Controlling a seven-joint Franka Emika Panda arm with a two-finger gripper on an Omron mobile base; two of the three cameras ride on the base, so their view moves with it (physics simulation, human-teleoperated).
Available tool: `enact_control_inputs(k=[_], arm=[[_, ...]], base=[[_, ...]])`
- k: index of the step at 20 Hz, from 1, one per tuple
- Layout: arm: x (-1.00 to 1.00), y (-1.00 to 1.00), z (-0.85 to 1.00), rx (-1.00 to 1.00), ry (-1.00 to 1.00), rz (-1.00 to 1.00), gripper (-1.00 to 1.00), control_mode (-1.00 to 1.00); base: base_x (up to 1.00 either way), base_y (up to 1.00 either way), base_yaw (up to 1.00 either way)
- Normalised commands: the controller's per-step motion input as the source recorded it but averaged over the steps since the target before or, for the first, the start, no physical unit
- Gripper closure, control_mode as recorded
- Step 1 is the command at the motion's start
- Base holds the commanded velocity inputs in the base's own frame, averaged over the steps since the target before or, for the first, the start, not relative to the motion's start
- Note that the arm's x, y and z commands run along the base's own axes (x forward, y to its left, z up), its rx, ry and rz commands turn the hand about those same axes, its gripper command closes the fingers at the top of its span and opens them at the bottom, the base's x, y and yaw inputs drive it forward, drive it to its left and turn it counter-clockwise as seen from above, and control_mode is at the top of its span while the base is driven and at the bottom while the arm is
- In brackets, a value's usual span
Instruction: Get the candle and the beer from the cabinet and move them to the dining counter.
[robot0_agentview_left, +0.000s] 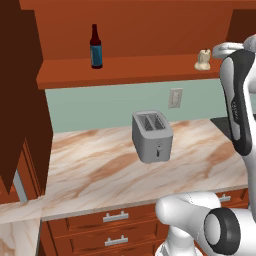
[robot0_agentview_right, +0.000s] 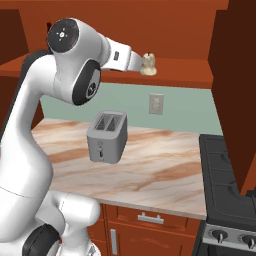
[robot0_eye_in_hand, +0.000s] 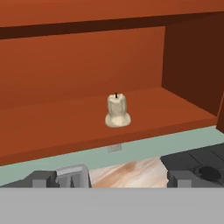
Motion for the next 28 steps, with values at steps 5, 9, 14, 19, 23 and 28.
enact_control_inputs(k=[5,9,14,19,23,28], arm=[[0.29,0.04,-0.2,0.0,-0.11,0.02,-1.0,-1.0],[0.21,-0.08,-0.04,-0.01,-0.09,0.0,-1.0,-1.0],[0.02,-0.3,0.0,-0.05,-0.01,-0.07,-1.0,-1.0],[0.0,-0.46,0.05,-0.02,0.05,-0.15,-1.0,-1.0],[0.0,-0.44,0.15,-0.03,0.17,-0.17,-1.0,-1.0],[0.12,0.04,0.01,-0.02,0.07,-0.02,-1.0,-1.0]], base=[[0.0,0.0,0.0],[0.0,0.0,0.0],[0.0,0.0,0.0],[0.0,0.0,0.0],[0.0,0.0,0.0],[0.0,0.0,0.0]])
